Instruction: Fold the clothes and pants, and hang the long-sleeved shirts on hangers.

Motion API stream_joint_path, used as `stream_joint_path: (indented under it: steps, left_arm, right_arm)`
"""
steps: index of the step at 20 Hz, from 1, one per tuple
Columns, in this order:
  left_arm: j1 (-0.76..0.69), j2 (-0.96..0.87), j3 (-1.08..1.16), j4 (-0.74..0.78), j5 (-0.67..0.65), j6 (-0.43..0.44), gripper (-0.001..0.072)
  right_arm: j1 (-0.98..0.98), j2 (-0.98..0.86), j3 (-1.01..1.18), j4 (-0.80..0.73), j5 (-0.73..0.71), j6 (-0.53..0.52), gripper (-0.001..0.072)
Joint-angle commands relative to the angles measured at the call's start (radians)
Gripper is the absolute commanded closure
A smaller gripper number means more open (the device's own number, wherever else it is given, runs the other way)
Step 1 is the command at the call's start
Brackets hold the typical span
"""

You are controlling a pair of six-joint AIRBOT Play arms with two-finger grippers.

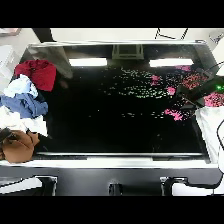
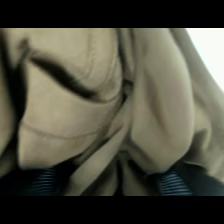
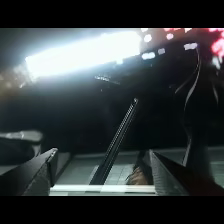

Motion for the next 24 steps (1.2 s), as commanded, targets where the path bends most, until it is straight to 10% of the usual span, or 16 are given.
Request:
stream_joint_path:
  steps: [1, 9, 15, 24]
  left_arm:
    - [0.008, 0.009, -0.008, -0.045, -0.047, 0.071, 0.0639]
    - [-0.068, 0.536, 0.207, -0.404, 0.203, -0.038, 0.0685]
    - [-0.619, 0.931, 0.221, -0.776, 0.497, -0.037, 0.0684]
    - [-1.363, 0.615, -0.063, -0.775, 0.554, -0.073, 0.0684]
  right_arm:
    - [0.001, 0.0, 0.0, 0.011, 0.046, 0.011, 0.005]
    - [0.001, -0.001, 0.0, 0.009, -0.001, -0.001, 0.005]
    - [0.001, 0.0, 0.0, 0.011, 0.016, -0.008, 0.0049]
    - [0.0, 0.072, 0.001, -0.005, 0.007, -0.053, 0.0048]
